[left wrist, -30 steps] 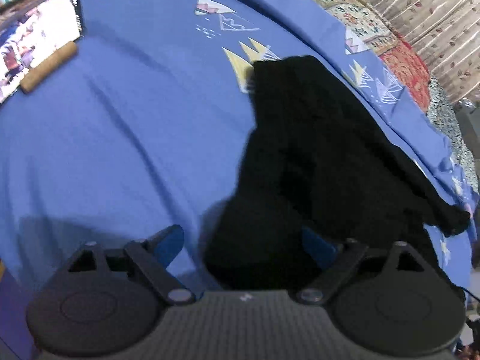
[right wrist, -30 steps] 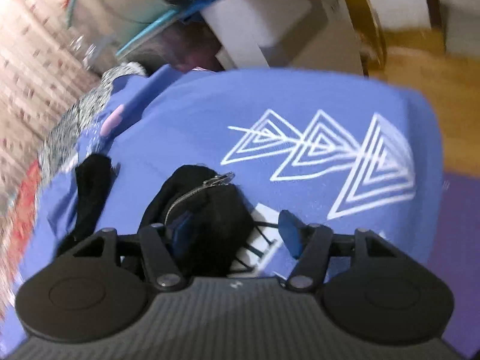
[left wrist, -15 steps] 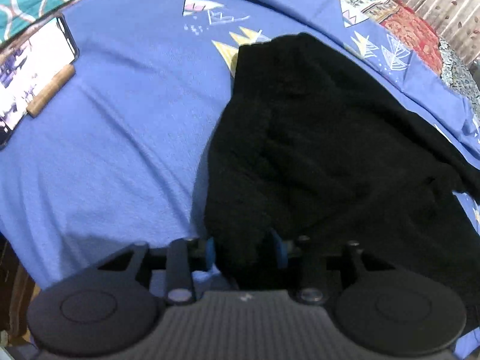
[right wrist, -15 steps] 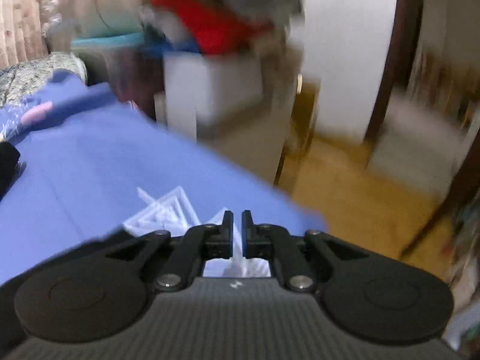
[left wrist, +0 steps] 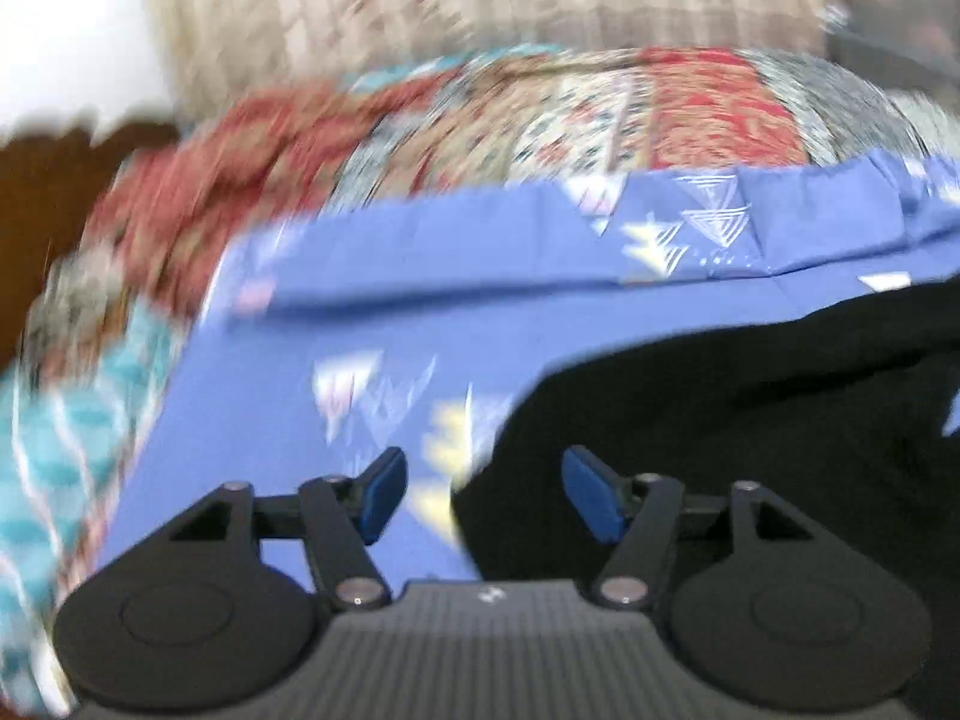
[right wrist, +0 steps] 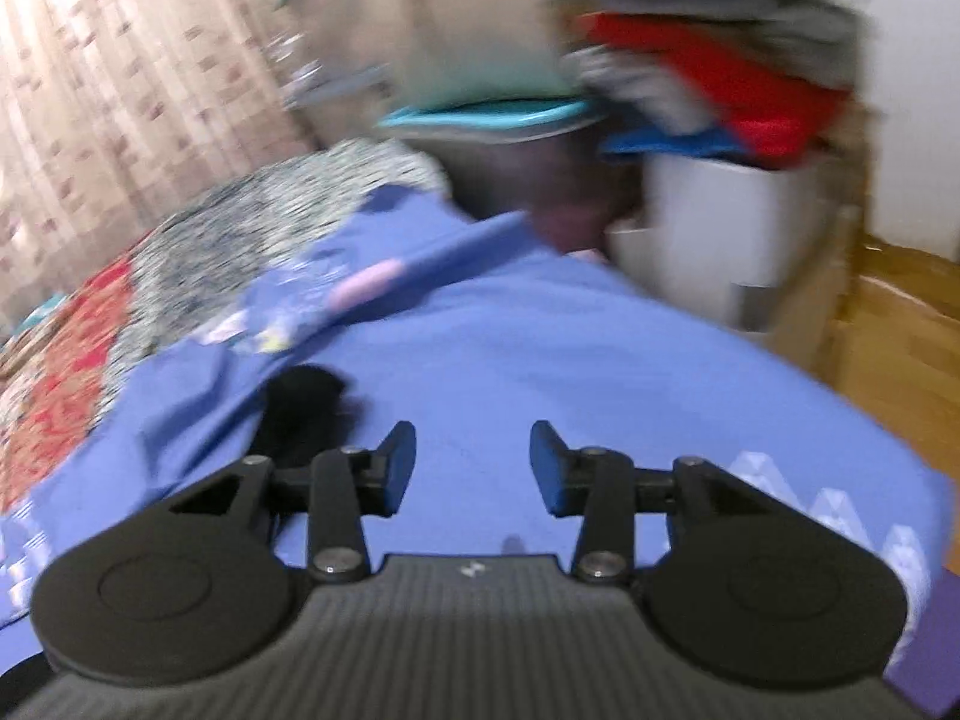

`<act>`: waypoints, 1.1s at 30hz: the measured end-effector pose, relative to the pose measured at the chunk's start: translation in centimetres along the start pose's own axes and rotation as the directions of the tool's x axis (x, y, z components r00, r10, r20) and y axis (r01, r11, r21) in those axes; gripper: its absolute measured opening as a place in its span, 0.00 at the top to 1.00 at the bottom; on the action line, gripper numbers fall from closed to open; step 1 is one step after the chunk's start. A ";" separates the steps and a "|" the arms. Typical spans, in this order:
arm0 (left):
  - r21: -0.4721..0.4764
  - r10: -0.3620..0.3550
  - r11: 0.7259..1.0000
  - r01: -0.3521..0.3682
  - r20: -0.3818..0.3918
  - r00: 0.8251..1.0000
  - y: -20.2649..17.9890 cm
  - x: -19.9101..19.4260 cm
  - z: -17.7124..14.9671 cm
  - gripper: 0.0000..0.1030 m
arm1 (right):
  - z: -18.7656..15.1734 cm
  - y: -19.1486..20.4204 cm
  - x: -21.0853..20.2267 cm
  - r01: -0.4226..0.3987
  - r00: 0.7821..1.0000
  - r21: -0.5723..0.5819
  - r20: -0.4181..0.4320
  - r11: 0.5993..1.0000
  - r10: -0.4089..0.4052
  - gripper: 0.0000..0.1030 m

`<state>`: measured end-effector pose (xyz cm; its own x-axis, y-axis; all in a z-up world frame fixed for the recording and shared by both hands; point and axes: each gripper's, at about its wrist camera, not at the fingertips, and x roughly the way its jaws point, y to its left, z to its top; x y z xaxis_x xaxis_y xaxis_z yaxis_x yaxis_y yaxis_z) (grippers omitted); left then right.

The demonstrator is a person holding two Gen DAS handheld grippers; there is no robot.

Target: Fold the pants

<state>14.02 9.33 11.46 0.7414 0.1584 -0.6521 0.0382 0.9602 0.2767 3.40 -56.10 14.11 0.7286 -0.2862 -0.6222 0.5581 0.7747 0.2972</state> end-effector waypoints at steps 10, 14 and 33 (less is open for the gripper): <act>0.181 -0.007 0.983 0.031 -0.129 0.992 -5.7 13.2 2.0 0.24 | 3.4 7.7 10.2 -0.077 0.982 0.016 -0.170 0.997 0.079 0.44; 0.214 -0.021 0.976 0.047 -0.121 0.992 -6.5 13.8 1.1 0.24 | 3.5 9.8 13.7 -0.022 0.983 -0.045 -0.181 0.999 0.013 0.38; 0.023 0.044 0.999 -0.048 0.152 0.987 -3.1 0.3 0.9 0.96 | 5.3 4.9 5.8 -0.150 0.982 0.251 -0.077 0.956 0.174 0.91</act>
<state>14.70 6.17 11.09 0.8353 0.1638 -0.5248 0.0178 0.9460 0.3236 12.46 -56.99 15.82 0.7819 -0.1032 -0.6148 0.5243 0.6423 0.5591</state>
